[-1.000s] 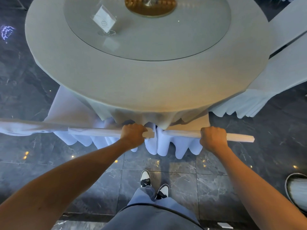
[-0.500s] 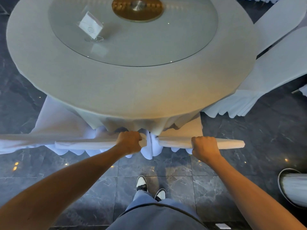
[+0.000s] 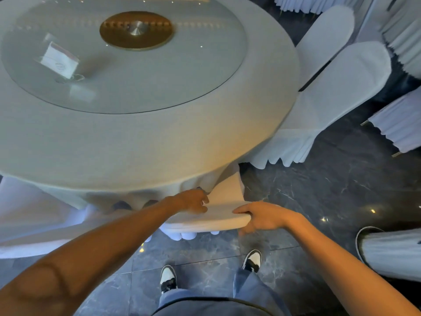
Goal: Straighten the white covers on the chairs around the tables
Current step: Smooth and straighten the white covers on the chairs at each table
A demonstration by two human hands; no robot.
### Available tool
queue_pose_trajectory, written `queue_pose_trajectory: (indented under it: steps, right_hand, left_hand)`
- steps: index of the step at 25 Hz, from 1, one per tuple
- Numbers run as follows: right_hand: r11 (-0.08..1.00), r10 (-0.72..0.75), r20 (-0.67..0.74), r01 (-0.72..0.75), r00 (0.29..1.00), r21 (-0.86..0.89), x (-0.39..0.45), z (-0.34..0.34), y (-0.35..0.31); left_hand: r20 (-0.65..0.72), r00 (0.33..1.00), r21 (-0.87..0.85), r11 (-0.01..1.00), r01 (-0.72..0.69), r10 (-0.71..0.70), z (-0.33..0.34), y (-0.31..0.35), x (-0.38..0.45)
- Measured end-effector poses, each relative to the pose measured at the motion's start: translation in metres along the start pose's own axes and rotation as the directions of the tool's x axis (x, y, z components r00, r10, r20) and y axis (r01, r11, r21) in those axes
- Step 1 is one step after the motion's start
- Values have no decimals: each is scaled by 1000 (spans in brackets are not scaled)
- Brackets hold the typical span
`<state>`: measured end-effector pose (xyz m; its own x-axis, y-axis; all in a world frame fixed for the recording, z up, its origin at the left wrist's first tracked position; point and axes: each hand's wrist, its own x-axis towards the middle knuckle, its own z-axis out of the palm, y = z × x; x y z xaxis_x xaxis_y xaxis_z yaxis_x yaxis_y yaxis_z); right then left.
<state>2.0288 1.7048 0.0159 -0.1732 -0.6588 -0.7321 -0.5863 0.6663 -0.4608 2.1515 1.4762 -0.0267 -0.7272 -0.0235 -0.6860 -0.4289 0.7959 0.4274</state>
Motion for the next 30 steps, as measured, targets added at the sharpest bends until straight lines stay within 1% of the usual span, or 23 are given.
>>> queue_pose_trajectory:
  steps: [2,4,6,8,11,14,17,19,21,23,25,28,30]
  right_hand:
    - [997,44,81,-49,996,58,-7,-31,48]
    - [994,101,51,-103,994,31,-16,-62,103]
    - [984,170,-32,-171,985,-40,-29,-95,152]
    - [976,188,-97,-197,977,-88,-45,-129,192]
    - [974,183,-168,-202,968,-101,-64,-176,233]
    - [972,192,-215,-216,958,-97,-72,-216,270]
    - [972,183,-289,-218,940,-93,-72,-255,302]
    - [973,161,-316,-204,935,-105,-69,-281,322]
    - [974,144,-322,-193,936,-123,-60,-309,345]
    - [972,142,-334,-196,932,-132,-46,-347,378]
    - [964,146,-379,-216,914,-152,-32,-395,413]
    - [940,83,-454,-221,887,-259,-23,-474,455]
    - [906,13,-496,-220,868,-361,-20,-524,479]
  left_hand:
    - [37,999,-11,1000,26,-26,0,38,27]
    - [102,989,-41,993,108,-104,-3,78,53]
    - [158,976,-49,986,157,-148,-13,122,75]
    - [106,988,-2,993,115,-114,-26,167,100]
    - [-43,998,158,986,60,-54,-51,224,138]
    - [-147,989,189,981,51,-23,-80,272,179]
    - [-254,966,158,983,89,-47,-109,313,217]
    - [-275,958,125,985,123,-84,-126,335,245]
    - [-264,960,119,984,129,-93,-143,352,280]
    - [-246,966,122,987,108,-75,-165,372,324]
    - [-281,959,123,989,85,-48,-193,397,370]
    - [-343,938,113,989,98,-54,-243,440,437]
    - [-385,922,129,986,105,-48,-276,467,480]
